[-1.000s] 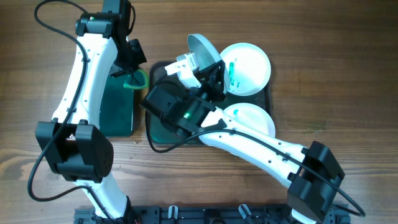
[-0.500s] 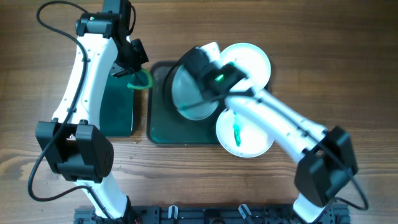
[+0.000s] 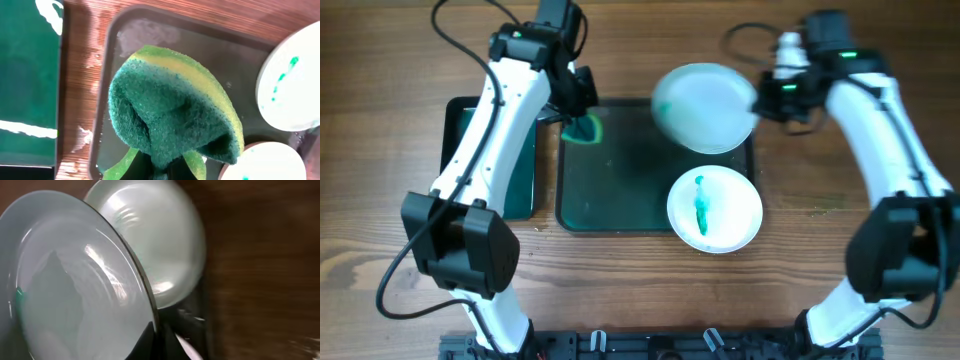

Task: Clean dirty plates on tray and stack at the side
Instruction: 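Carry the plate right and set it on the table beside tray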

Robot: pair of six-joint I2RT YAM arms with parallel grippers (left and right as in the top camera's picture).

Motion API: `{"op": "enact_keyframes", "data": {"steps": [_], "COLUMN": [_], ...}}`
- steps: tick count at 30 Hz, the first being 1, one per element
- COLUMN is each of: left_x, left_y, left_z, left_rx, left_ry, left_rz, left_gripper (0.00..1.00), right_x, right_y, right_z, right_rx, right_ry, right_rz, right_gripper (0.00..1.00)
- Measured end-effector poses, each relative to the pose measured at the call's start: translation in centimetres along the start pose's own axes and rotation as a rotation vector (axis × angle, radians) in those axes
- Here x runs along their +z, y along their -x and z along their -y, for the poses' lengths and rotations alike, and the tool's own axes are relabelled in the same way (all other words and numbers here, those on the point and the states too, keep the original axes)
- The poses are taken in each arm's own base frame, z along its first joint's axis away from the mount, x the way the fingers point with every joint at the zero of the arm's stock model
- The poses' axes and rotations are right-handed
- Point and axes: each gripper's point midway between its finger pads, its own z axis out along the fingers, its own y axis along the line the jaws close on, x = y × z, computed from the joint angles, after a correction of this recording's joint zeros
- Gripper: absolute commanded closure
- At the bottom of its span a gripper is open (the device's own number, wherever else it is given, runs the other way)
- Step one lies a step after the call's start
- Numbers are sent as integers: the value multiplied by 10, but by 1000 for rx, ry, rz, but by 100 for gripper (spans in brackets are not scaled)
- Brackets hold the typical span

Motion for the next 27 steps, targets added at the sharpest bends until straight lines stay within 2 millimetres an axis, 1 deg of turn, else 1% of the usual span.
{"op": "enact_keyframes", "data": {"steps": [2,3,4,6,9,10,12,14,18,23,24,26,27], "left_x": [0,0,0,0,0,0,0,0,0,0,0,0,0], "left_y": [-2,-2,-1,0,0,0,1,2,2,3,3,3,3], "left_z": [3,3,3,4,4,4,4,5,5,5,5,5,5], "left_rx": [4,4,4,4,4,4,4,4,4,4,4,4,4], "left_ry": [-3,-4,-4,-6,-7,-7,-8,-11,-12,-13,-13,-14,-14], "left_rz": [-2,-2,-1,3,5,5,6,12,14,16,16,17,17], "left_gripper": [96,96,96,96,96,96,96,96,96,96,96,96,96], "right_x": [-19,-25,-34,-45,-55,-55,-50,-42,-16,8,12,18,19], "right_y": [10,13,16,17,12,12,8,6,-14,-39,-45,-52,-55], "right_z": [41,57,78,113,160,168,184,191,204,218,221,223,224], "right_rx": [91,124,167,238,320,335,359,366,395,431,436,446,452], "right_ry": [-25,-38,-62,-117,-222,-247,-293,-310,-336,-370,-376,-382,-387], "right_rz": [35,49,68,97,126,137,152,161,140,113,108,97,92], "right_gripper": [96,96,96,95,96,95,96,96,95,95,92,81,79]}}
